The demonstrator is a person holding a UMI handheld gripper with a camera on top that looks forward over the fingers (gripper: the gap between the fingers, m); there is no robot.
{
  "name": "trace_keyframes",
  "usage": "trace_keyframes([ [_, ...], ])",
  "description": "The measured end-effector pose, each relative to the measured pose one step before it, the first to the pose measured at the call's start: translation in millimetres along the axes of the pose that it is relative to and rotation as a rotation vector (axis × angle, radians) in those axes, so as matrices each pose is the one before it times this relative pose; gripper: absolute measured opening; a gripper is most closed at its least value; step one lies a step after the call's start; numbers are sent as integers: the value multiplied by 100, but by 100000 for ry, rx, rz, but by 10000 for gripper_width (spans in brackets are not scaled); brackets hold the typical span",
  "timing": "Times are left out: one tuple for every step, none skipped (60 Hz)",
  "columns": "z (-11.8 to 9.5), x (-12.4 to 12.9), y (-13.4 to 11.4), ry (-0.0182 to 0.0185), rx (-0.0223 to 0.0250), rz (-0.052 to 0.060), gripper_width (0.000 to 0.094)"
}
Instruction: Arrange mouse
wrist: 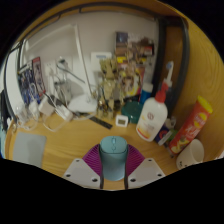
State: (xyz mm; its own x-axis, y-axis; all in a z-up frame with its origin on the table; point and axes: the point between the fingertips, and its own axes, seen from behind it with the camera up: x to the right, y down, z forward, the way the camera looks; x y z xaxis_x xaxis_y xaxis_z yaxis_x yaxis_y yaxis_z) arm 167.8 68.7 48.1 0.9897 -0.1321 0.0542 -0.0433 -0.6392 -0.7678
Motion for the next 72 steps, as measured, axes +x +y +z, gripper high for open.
trace_keyframes([
  [-739,-490,-866,393,1435,389,273],
  [-705,-547,-947,282,1475,513,272],
  [-721,-619,-1044,203,1638,676,273],
  [-679,-674,-1025,74,1728,697,274],
  [-638,-717,-1014,-47,1554,653,274],
  [-591,-766,-991,-190,1552,588,272],
  [-609,-795,-1020,-221,1597,485,272],
  [-507,-855,-1088,-144,1431,639,272],
  [-599,-887,-959,-340,1663,329,273],
  [-492,-845,-944,-479,1929,268,272],
  [-495,-918,-917,-542,1626,391,272],
  [-458,-990,-846,-636,1432,307,272],
  [-419,-1041,-769,-735,1281,184,271],
  [-372,-1002,-733,-723,1177,48,272],
  [-335,-1042,-691,-638,1221,-45,271],
  [-317,-1131,-673,-426,1133,-15,272],
  [-281,-1067,-594,-675,1086,-304,273],
  [-222,-1069,-502,-657,806,-329,272],
  [-155,-999,-408,-670,684,-493,273],
  [-134,-1037,-330,-656,495,-401,273],
  [-128,-1031,-272,-699,429,-168,273],
  [-55,-1026,-194,-865,376,-116,273],
  [-17,-1077,-81,-921,154,-232,273],
  [46,-1031,28,-886,-77,-220,273],
  [98,-996,178,-802,55,-190,273],
  [162,-946,157,-637,-530,-102,272],
  [159,-974,151,-411,-826,79,272],
  [196,-894,268,-669,-645,65,272],
  [223,-883,337,-721,-630,63,271],
  [239,-834,397,-656,-669,5,272],
  [284,-788,477,-432,-844,-73,271],
  [301,-701,567,-227,-1123,-164,271],
  [359,-602,746,-334,-1052,-328,272],
  [250,-588,774,-340,-831,-206,271],
  [354,-648,671,-371,-1091,-124,276],
  [417,-660,649,-42,-1371,26,289],
  [373,-621,766,-503,-1291,-113,289],
  [388,-583,837,-457,-1485,-279,289],
  [406,-529,933,-329,-1762,-383,288],
  [440,-497,934,-210,-1790,-346,289],
  [337,-409,938,-558,-1255,-336,290],
  [365,-443,844,-224,-1427,-372,289],
  [389,-370,847,-88,-1592,-653,290],
  [415,-330,865,6,-1495,-890,289],
  [522,-394,954,325,-1650,-801,290],
  [411,-322,835,66,-1607,-614,288],
  [413,-322,788,-8,-1348,-339,289],
  [405,-335,729,-141,-1154,-189,289],
  [412,-319,699,-177,-1156,-167,289],
  [405,-287,721,-154,-1251,-169,291],
  [346,-74,616,-367,-1260,-285,290],
  [309,-263,732,326,-1082,-357,294],
  [328,-195,584,212,-985,-331,305],
  [364,-260,515,-319,-790,-476,305],
  [302,-219,447,-309,-714,-422,305],
  [286,-162,430,-82,-725,-383,304],
  [227,-108,419,151,-743,-443,304],
  [155,-15,328,140,-812,-425,305],
  [258,-7,370,298,-579,-508,304],
  [215,-56,299,239,-504,-458,304],
  [214,-62,319,119,-490,-452,331],
  [197,-85,326,34,-560,-226,324],
  [191,-72,341,-86,-667,-206,324],
  [170,-75,314,-87,-630,65,325],
  [88,14,268,-177,-724,63,342],
  [9,-32,5,-47,667,145,351],
  [6,6,-89,41,787,41,351],
  [-26,6,62,113,-5,-208,366],
  [-29,2,55,74,-36,-288,372],
  [-19,3,-19,20,262,-201,388],
  [58,-20,-26,36,208,-16,394],
  [-51,40,40,29,-10,-4,434],
])
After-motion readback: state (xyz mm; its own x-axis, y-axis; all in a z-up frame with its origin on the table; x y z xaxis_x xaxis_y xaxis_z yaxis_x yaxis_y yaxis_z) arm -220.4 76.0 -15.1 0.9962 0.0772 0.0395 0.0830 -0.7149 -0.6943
